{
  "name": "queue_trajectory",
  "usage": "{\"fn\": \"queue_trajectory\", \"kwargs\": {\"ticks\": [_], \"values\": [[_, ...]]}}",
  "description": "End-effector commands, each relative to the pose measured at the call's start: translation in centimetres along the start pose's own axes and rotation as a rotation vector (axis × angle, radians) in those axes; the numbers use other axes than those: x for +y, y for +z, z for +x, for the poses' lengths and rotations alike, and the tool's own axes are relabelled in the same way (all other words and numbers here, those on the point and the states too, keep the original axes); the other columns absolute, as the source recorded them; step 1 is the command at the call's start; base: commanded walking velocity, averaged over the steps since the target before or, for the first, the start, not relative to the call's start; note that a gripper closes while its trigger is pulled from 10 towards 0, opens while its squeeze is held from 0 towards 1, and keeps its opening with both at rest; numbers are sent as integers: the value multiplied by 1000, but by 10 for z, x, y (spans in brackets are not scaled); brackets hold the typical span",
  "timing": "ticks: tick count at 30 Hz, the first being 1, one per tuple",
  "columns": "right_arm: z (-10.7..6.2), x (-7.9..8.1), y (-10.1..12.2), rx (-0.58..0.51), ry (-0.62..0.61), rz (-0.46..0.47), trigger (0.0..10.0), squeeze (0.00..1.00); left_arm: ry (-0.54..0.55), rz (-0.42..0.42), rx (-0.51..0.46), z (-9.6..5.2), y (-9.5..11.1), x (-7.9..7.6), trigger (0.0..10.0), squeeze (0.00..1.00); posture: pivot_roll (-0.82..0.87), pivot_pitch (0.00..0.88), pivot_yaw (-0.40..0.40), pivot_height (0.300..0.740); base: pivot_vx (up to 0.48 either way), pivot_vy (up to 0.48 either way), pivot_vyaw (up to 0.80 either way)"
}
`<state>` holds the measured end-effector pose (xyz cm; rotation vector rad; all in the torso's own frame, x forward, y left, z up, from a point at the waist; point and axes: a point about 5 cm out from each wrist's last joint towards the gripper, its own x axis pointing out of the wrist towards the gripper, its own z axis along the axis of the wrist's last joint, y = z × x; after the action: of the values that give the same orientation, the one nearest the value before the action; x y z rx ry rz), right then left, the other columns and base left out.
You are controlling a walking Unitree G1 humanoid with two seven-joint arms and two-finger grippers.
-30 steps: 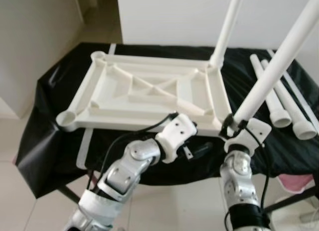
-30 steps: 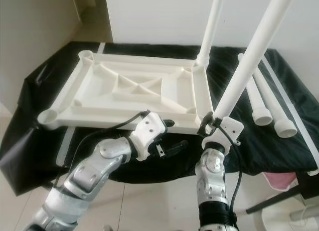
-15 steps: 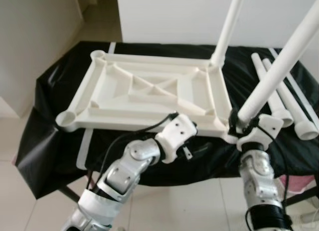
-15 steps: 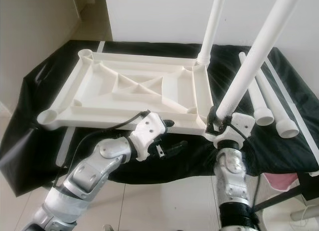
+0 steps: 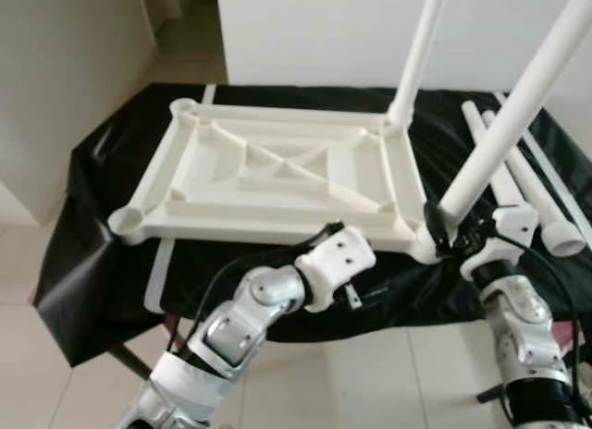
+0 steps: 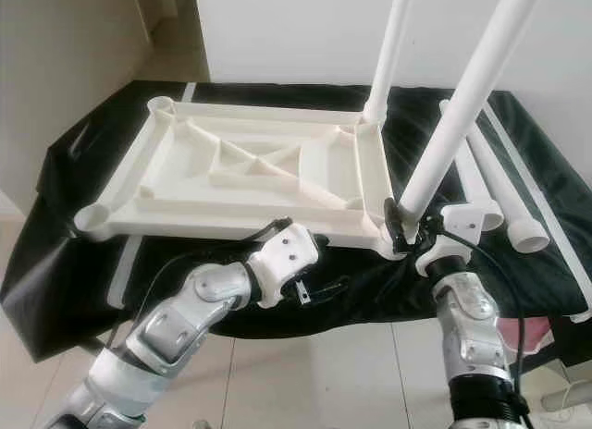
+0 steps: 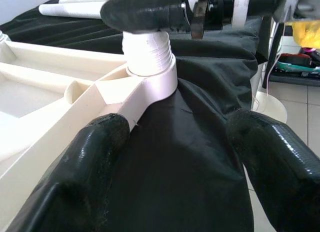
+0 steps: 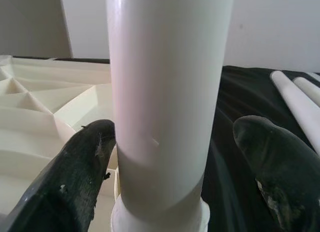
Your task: Building children table
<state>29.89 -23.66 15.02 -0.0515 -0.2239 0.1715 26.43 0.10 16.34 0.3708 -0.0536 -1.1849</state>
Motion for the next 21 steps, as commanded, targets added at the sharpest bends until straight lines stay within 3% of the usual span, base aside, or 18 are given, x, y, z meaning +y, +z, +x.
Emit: {"fn": "queue_trajectory", "kwargs": {"ticks": [1, 7, 15, 16, 17, 18, 19, 20, 21], "values": [[2, -2, -5, 41, 47, 4, 10000, 0, -22, 20, 21, 4, -3, -2, 10000, 0, -85, 28, 4, 740, 0, 0, 0], [12, -11, -3, 79, 143, -38, 10000, 0, 56, 20, 44, 12, -4, 3, 10000, 0, -86, 23, 7, 740, 0, 0, 0], [20, -8, -4, 107, 234, -46, 10000, 0, 81, 38, 53, 15, -4, 6, 10000, 0, -86, 16, 11, 740, 0, 0, 0], [22, -7, -5, 113, 250, -47, 4902, 0, 82, 41, 53, 16, -3, 6, 10000, 0, -84, 14, 10, 740, 0, 0, 0], [22, -7, -5, 113, 250, -47, 4902, 0, 82, 41, 53, 16, -3, 6, 10000, 0, -84, 14, 10, 740, 0, 0, 0], [24, -6, -6, 120, 261, -41, 2706, 0, 83, 42, 51, 16, -2, 7, 10000, 0, -81, 12, 8, 740, 0, 0, 0], [24, -6, -6, 120, 261, -41, 2706, 0, 83, 42, 51, 16, -2, 7, 10000, 0, -81, 12, 8, 740, 0, 0, 0], [24, -6, -7, 126, 262, -38, 0, 0, 84, 43, 51, 17, -2, 7, 10000, 0, -78, 11, 6, 740, 0, 0, 0], [24, -6, -7, 126, 262, -38, 0, 0, 84, 43, 51, 17, -2, 7, 10000, 0, -78, 11, 6, 740, 0, 0, 0]]}}
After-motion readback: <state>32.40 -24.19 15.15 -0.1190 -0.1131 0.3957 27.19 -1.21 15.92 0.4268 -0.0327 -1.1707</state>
